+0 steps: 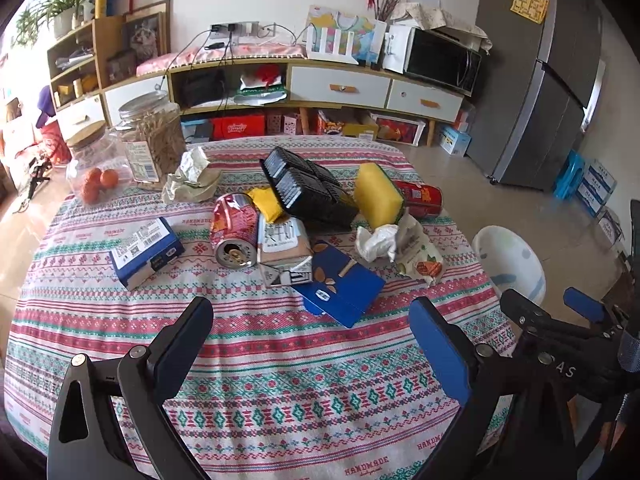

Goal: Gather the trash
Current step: 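Grasp the blue barcode box with the left tool while the right tool grasps the snack packet, then carry both items over the white basin and open both tools to drop them, then grasp the white milk carton with the left tool while the right tool grasps the blue almond-print carton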

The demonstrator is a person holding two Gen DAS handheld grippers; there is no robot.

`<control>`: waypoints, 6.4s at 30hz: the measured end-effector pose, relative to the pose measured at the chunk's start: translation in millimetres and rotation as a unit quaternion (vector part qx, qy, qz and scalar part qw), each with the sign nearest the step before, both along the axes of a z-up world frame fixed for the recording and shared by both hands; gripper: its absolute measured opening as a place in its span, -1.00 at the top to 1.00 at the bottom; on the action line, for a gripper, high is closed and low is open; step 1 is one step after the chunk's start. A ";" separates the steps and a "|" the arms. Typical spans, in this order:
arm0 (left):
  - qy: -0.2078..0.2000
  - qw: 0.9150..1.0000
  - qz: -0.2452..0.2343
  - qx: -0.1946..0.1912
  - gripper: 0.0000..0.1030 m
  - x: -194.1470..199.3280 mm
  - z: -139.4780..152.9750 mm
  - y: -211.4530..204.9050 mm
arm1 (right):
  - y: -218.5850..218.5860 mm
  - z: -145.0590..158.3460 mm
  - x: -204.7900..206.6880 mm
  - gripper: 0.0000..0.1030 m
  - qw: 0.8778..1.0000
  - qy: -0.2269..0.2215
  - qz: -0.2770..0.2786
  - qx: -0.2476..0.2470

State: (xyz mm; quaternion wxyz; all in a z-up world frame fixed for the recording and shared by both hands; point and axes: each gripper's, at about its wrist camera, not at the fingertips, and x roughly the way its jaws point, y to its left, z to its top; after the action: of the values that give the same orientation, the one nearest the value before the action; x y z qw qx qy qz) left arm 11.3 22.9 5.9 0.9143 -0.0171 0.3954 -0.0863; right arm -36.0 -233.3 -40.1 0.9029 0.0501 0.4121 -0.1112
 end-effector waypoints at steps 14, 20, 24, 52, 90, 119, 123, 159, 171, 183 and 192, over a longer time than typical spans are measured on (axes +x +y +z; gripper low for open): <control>0.118 0.986 0.113 -0.018 -0.93 113.9 -9.5 159.4 | -14.5 14.3 119.4 -0.93 0.981 0.087 0.134 0.109; 0.141 0.986 0.050 0.076 -0.93 147.3 -43.1 152.6 | -9.1 -11.9 163.0 -0.85 0.967 0.126 0.170 0.139; 0.160 0.974 -0.024 0.156 -0.93 161.8 -70.3 135.6 | -4.6 -35.5 162.9 -0.79 0.963 0.163 0.179 0.122; 0.149 0.982 -0.024 0.111 -0.40 152.4 -60.8 141.7 | 18.0 -51.2 148.7 0.84 0.950 0.182 0.217 0.131; 0.191 0.946 -0.243 -0.095 -0.41 87.6 -62.0 -324.5 | -235.6 -11.1 102.1 0.72 0.965 0.109 -0.087 0.224; 0.184 0.965 -0.173 -0.077 -0.56 106.9 -56.1 -281.6 | -258.0 -4.1 95.8 -0.13 0.958 0.075 -0.126 0.245; 0.170 0.972 -0.158 -0.043 -0.56 100.1 -41.8 -227.9 | -243.2 -6.1 104.5 -0.18 0.959 0.084 -0.108 0.249; 0.185 0.982 0.021 -0.019 -0.19 136.4 -75.8 -26.7 | 5.8 -85.2 146.0 -0.41 0.902 0.211 0.151 0.345; 0.191 0.979 0.027 -0.062 -0.01 112.7 -70.7 -9.9 | 28.9 -92.1 144.2 -0.32 0.897 0.202 0.180 0.350; 0.220 0.970 0.026 -0.096 -0.01 86.1 -76.5 -2.6 | 44.5 -97.9 146.1 0.53 0.894 0.203 0.190 0.351; 0.230 0.967 0.020 -0.112 -0.01 63.1 -71.4 -1.2 | 39.6 -67.6 136.0 0.78 0.910 0.177 0.213 0.308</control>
State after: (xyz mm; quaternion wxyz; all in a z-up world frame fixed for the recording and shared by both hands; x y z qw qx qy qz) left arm 74.4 21.7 -65.5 0.7927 -0.1466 0.5822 -0.1059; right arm 100.1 -193.7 -107.7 0.7570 0.2162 0.5799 0.2096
